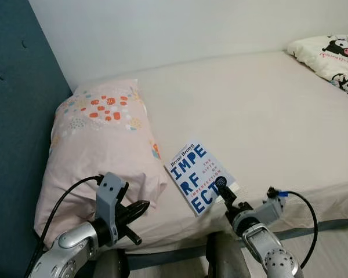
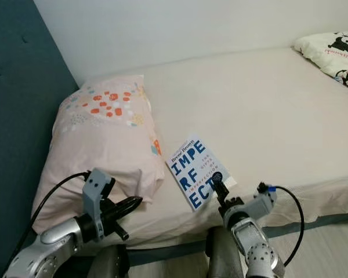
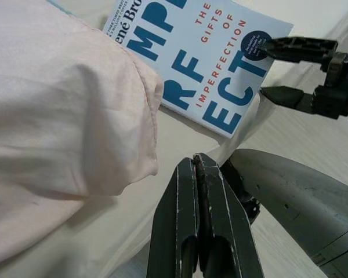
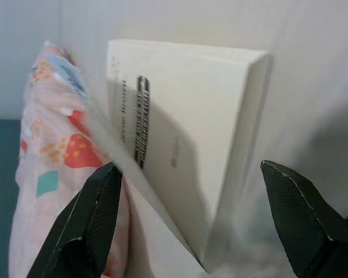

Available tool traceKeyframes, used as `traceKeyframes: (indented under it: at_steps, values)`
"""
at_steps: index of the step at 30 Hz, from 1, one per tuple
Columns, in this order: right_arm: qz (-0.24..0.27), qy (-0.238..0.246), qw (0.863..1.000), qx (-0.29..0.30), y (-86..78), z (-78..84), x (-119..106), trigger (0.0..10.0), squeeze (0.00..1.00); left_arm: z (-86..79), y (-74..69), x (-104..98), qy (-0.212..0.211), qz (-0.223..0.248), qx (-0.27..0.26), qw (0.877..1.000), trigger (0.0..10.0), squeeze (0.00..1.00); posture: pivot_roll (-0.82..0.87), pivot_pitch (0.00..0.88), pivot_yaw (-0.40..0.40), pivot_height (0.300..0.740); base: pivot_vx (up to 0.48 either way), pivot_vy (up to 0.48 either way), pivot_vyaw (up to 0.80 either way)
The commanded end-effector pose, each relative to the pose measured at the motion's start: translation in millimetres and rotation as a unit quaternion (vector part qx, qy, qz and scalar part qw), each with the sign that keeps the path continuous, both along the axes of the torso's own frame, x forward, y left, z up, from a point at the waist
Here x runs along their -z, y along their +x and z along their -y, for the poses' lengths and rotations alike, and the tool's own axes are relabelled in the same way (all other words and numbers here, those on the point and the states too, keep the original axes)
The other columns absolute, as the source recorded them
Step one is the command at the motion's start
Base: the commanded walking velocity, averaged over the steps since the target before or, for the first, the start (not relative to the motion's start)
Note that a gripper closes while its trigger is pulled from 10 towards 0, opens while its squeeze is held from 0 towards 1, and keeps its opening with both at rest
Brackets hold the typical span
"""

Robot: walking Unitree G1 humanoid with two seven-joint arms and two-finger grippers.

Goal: Clean up the room

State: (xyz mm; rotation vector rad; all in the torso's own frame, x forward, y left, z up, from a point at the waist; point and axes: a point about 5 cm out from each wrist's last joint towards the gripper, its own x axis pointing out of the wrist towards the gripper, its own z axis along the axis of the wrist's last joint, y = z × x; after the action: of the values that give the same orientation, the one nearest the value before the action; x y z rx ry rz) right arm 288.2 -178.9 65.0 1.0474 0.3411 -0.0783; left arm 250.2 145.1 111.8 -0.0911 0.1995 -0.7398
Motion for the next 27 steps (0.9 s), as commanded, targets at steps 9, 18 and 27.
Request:
traceKeyframes:
  at_steps: [9,18,27]
  values:
    - [-0.003,0.003,1.0,-0.008,1.6,-1.6,5.0,10.0,1.0,-5.7,-5.8,3.5,0.006,-0.014,0.003,1.0,10.0,0.0,-0.01,0.192,0.022,0.587,0.0,0.0,0.0]
    - [-0.01,0.002,1.0,-0.005,2.1,0.8,11.5,10.0,1.0,-4.9,-5.8,3.5,0.009,-0.015,0.006,1.0,10.0,0.0,0.0,0.201,0.029,0.587,0.0,0.0,0.0]
    - [-0.011,-0.002,1.0,0.007,18.7,5.8,11.7,10.0,1.0,-6.8,0.1,1.6,0.014,-0.012,-0.007,1.0,10.0,0.0,0.01,0.222,0.039,0.587,0.0,0.0,0.0]
